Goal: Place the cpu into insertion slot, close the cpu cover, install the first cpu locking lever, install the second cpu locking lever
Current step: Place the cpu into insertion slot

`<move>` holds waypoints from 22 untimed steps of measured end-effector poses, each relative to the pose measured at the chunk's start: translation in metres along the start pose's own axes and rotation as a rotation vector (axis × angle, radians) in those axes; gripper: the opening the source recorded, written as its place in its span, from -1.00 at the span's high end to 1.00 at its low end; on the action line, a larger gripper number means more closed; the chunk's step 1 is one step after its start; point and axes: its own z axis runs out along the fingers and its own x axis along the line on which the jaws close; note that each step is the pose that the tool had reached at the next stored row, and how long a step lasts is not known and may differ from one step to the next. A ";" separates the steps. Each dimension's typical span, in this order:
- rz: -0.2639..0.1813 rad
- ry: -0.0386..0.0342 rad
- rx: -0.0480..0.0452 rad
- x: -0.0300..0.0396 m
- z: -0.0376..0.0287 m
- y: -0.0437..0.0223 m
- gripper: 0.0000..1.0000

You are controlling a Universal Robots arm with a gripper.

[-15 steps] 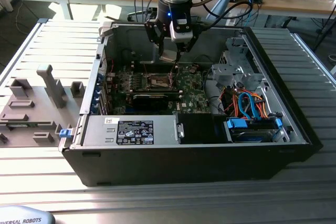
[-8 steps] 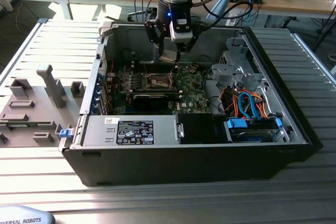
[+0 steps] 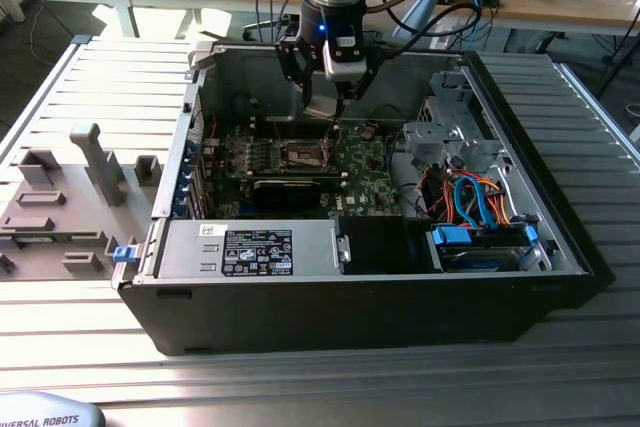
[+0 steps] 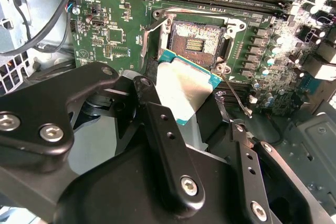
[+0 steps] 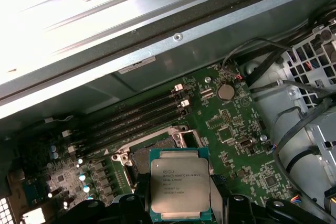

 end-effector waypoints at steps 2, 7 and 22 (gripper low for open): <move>0.002 -0.0001 0.0000 0.0000 0.0000 0.0000 -0.08; 0.004 -0.0004 -0.0001 0.0000 0.0002 0.0000 -0.08; 0.013 -0.0011 -0.0002 0.0000 0.0005 -0.0001 -0.08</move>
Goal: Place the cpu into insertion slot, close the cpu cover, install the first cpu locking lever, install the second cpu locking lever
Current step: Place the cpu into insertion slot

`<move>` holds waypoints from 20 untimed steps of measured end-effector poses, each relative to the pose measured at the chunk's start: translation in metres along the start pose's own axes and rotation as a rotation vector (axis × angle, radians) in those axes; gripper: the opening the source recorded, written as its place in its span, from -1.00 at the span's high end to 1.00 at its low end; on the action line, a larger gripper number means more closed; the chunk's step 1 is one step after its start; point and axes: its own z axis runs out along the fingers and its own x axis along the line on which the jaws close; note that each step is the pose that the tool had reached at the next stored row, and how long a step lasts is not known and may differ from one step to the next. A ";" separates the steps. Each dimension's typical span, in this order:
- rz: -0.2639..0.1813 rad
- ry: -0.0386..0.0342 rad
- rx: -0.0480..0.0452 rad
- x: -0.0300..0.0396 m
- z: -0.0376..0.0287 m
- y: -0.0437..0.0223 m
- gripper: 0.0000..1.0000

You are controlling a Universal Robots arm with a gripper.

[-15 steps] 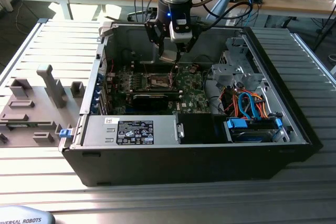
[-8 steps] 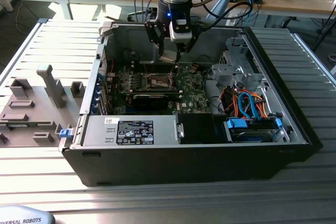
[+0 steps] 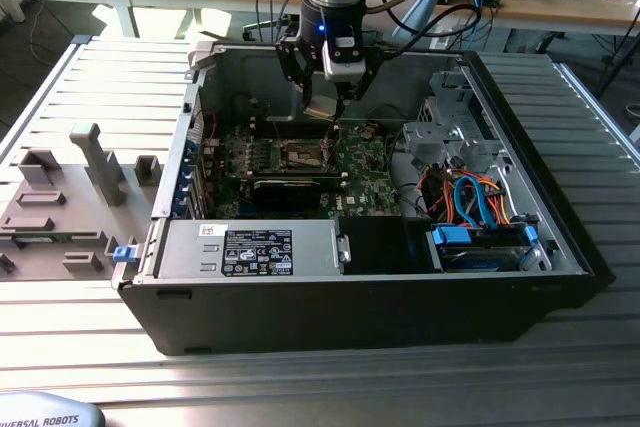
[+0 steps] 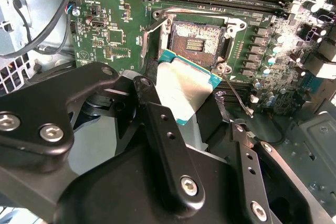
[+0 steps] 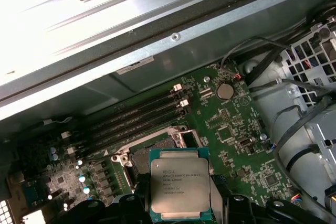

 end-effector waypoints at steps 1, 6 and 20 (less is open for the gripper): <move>0.001 0.0000 0.0000 0.0000 0.0000 0.0000 -0.08; 0.004 -0.0003 -0.0001 0.0000 0.0002 0.0000 -0.08; 0.015 -0.0012 -0.0002 0.0000 0.0006 0.0000 -0.08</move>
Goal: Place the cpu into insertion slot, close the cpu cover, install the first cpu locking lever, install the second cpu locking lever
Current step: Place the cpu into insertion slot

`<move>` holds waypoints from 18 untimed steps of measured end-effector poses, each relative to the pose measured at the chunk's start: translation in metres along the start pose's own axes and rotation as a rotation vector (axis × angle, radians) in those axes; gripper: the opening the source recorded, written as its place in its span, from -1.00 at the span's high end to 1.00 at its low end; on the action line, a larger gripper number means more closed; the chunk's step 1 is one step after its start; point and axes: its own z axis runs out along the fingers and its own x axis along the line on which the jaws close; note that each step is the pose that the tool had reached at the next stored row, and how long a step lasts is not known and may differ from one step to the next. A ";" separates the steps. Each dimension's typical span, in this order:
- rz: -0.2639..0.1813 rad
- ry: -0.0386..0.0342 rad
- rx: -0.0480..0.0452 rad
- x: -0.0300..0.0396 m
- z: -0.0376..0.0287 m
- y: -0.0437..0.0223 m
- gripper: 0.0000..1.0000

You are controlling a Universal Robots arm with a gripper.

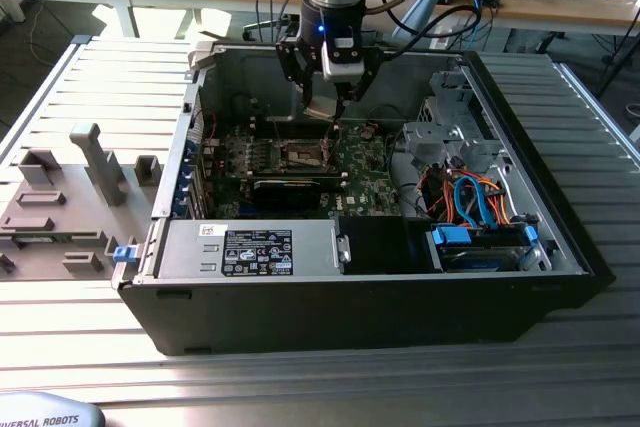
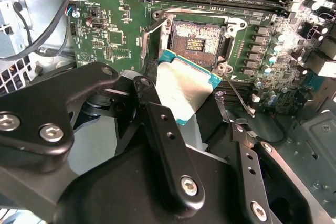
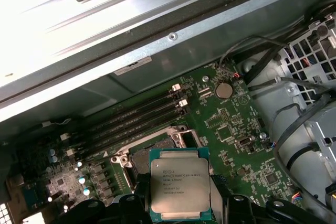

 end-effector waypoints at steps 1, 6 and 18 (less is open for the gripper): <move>0.002 -0.0002 -0.0001 0.0000 0.0001 0.0000 -0.08; 0.007 -0.0006 -0.0002 0.0000 0.0003 0.0000 -0.08; 0.015 -0.0013 -0.0003 0.0000 0.0007 -0.0001 -0.08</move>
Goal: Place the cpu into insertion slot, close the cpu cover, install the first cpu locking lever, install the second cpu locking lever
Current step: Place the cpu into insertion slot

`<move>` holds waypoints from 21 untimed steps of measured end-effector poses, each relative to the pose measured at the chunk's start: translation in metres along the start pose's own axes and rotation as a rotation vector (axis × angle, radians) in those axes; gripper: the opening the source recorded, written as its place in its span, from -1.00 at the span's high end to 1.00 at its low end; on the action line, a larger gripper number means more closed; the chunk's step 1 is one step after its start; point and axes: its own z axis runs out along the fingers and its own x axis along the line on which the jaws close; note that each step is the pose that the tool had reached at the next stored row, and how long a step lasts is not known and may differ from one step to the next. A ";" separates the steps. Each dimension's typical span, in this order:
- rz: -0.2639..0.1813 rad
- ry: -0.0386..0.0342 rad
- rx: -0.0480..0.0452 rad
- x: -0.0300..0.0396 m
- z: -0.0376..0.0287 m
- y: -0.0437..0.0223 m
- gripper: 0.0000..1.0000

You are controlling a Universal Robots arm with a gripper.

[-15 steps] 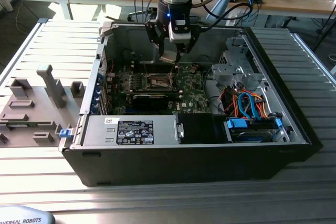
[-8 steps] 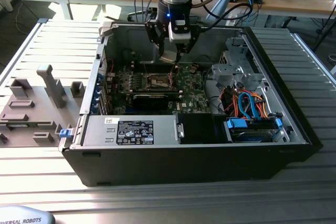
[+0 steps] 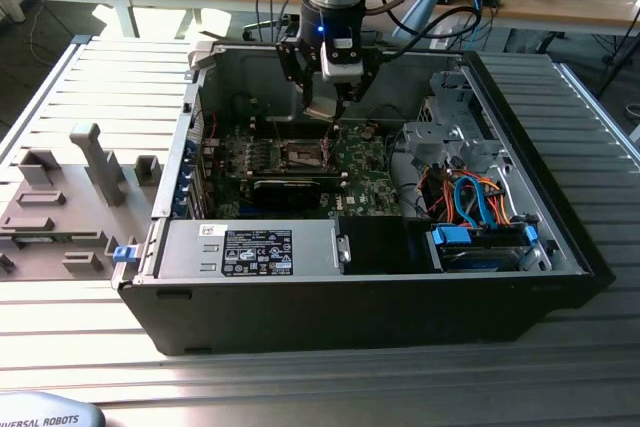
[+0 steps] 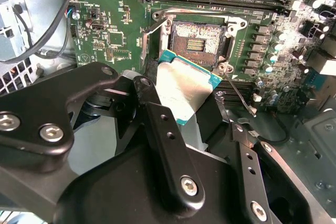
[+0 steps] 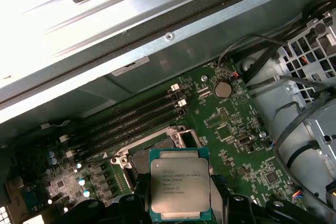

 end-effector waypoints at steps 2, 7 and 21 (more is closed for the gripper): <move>0.001 -0.0001 -0.0001 0.0000 0.0001 0.0000 -0.08; 0.004 -0.0003 -0.0001 0.0000 0.0002 0.0000 -0.08; 0.011 -0.0010 -0.0002 0.0000 0.0006 -0.0001 -0.08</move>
